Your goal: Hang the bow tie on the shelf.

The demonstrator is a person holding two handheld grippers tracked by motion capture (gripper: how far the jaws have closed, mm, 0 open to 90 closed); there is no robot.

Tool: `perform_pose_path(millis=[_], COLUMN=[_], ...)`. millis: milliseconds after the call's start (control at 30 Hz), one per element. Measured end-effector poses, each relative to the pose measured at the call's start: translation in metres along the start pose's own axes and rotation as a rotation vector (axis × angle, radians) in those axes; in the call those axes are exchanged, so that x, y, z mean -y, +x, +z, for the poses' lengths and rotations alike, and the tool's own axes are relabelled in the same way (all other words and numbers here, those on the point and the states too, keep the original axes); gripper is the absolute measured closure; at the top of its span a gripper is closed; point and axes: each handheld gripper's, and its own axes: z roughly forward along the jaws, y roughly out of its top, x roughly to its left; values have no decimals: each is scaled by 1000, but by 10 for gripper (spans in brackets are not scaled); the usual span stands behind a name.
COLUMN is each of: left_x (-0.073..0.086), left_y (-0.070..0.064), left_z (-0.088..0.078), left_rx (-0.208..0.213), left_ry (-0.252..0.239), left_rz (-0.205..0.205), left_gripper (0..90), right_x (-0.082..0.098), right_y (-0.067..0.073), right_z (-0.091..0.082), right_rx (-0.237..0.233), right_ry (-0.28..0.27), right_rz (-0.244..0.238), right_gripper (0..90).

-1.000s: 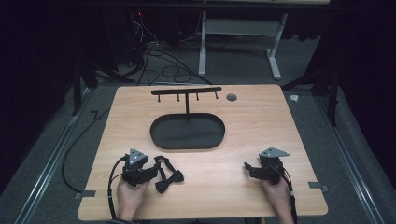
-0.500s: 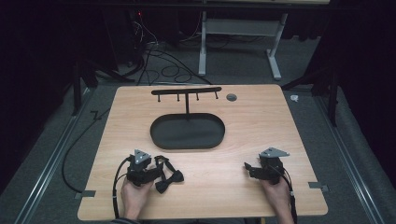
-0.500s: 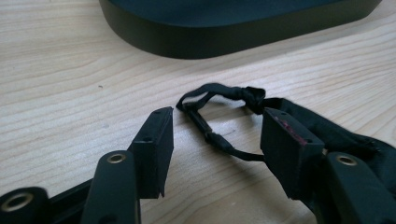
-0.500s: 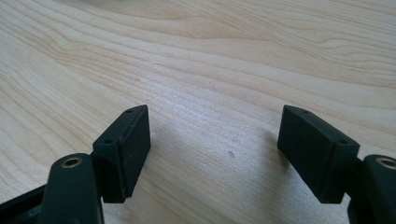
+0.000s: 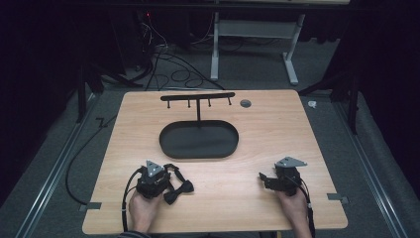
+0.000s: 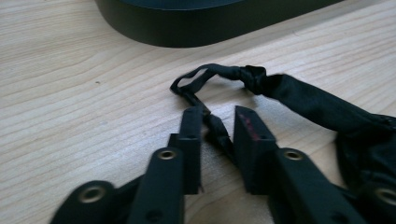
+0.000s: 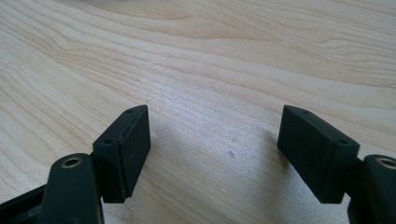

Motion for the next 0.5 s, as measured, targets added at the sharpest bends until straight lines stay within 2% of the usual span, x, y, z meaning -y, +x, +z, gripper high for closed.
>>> perform_pose_path(millis=[133, 400, 500], left_x=[-2, -3, -6], left_y=[-1, -3, -3], left_z=[1, 0, -6], left_rx=[7, 39, 53], left_ry=[6, 1, -23], left_rz=[10, 12, 15], left_gripper=[859, 875, 875], right_x=[0, 0, 0], right_y=[0, 0, 0], right_z=[0, 0, 0], right_rx=[0, -1, -1], right_ry=[0, 2, 1], right_rz=[0, 0, 0], right_gripper=[267, 267, 268])
